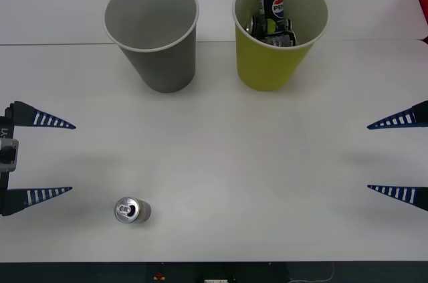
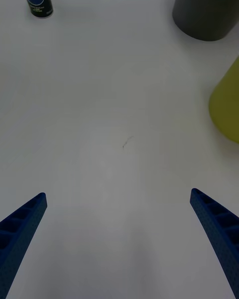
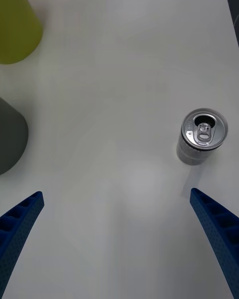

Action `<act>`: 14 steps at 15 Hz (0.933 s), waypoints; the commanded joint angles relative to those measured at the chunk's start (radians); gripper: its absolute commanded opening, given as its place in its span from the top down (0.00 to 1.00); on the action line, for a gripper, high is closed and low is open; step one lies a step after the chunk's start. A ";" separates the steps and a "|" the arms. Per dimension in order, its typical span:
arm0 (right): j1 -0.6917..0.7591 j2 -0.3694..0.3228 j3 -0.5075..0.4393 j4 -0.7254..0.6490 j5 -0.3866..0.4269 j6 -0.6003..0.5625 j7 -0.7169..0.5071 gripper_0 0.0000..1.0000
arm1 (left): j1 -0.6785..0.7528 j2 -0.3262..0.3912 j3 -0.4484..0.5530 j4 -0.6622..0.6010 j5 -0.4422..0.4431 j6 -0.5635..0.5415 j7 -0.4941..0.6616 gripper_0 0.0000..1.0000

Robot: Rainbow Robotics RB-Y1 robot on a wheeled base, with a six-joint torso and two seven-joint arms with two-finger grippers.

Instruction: Put the can into the green bin and the plastic bottle into the gray bin

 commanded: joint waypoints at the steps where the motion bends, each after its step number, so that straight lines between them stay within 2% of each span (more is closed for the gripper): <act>1: 0.000 0.000 0.000 0.000 0.000 0.000 0.000 0.00 | 0.000 0.000 0.000 0.000 0.000 0.000 0.000 0.00; 8: 0.000 0.000 0.000 0.000 0.000 0.000 0.000 0.00 | 0.002 -0.013 0.027 0.053 0.036 -0.016 -0.039 0.00; 11: 0.000 0.000 0.000 0.000 0.000 0.000 0.000 0.00 | -0.029 -0.015 0.020 0.137 0.070 -0.102 -0.068 0.00; 14: 0.000 0.000 0.000 0.000 0.000 0.000 0.000 0.00 | -0.075 -0.010 -0.047 0.245 0.140 -0.134 -0.184 0.00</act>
